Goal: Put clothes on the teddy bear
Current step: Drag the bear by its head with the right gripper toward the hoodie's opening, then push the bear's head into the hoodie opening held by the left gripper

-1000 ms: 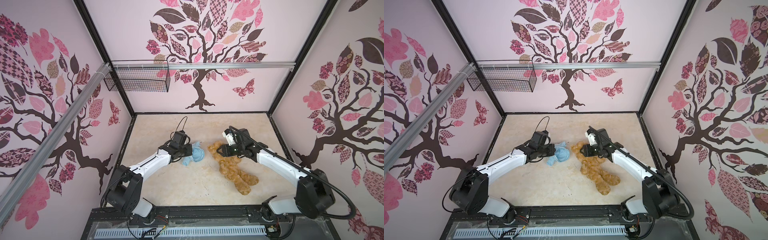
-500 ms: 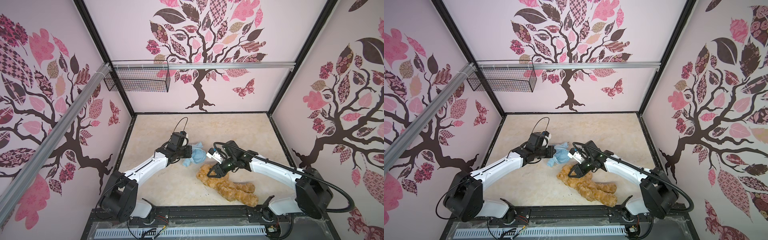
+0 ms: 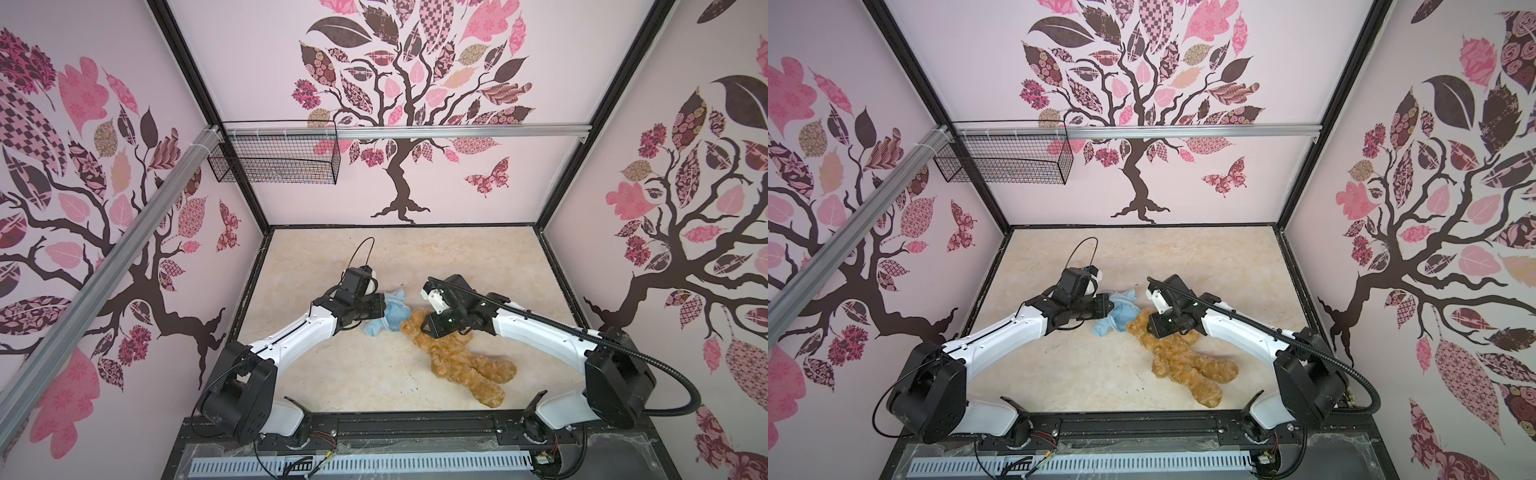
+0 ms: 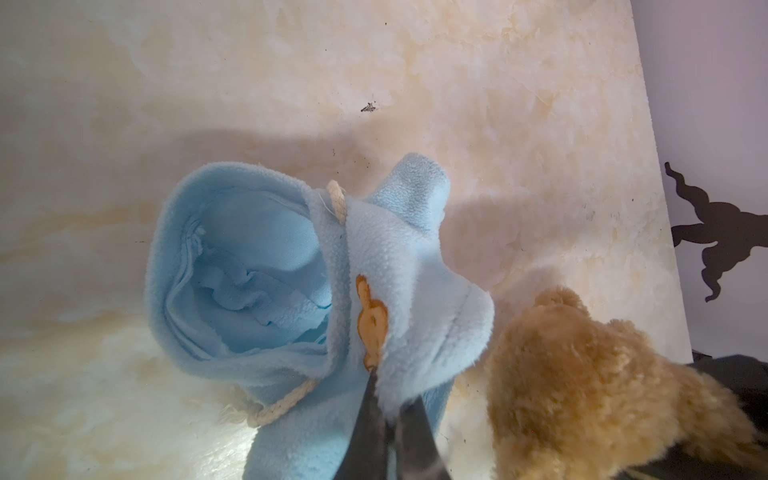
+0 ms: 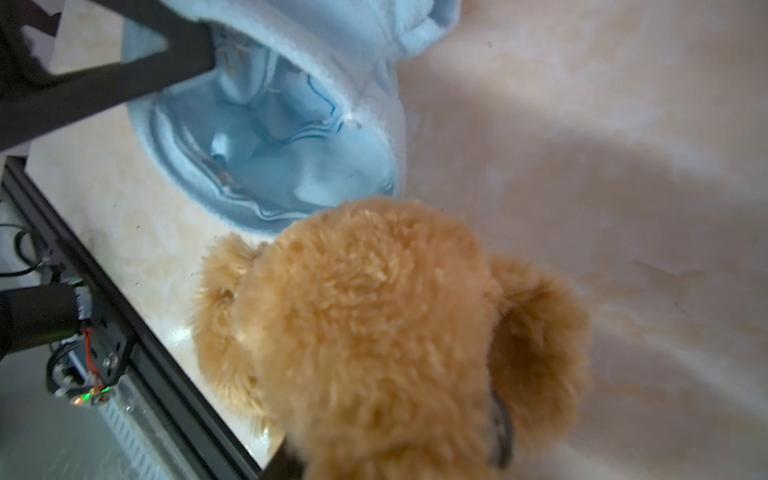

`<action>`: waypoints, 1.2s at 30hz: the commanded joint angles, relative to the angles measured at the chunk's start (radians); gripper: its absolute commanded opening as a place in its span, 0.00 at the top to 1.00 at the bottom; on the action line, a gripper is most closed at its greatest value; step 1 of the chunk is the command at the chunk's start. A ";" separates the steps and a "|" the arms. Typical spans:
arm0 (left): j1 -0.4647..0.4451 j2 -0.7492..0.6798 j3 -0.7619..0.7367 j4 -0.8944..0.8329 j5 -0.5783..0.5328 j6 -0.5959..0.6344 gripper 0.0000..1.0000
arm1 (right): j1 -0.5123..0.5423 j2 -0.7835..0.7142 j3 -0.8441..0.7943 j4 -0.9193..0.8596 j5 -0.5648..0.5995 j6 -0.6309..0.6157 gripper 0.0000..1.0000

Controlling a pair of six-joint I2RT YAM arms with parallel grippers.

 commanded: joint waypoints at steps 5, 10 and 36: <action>-0.068 0.031 -0.011 0.005 -0.056 -0.113 1.00 | 0.078 0.082 0.107 -0.034 0.271 0.118 0.71; -0.097 0.064 0.008 0.007 -0.066 -0.174 1.00 | 0.091 0.093 0.124 -0.081 0.368 0.127 0.71; -0.085 0.014 -0.014 0.008 -0.020 -0.026 1.00 | -0.125 0.137 0.007 0.096 -0.660 -0.182 0.68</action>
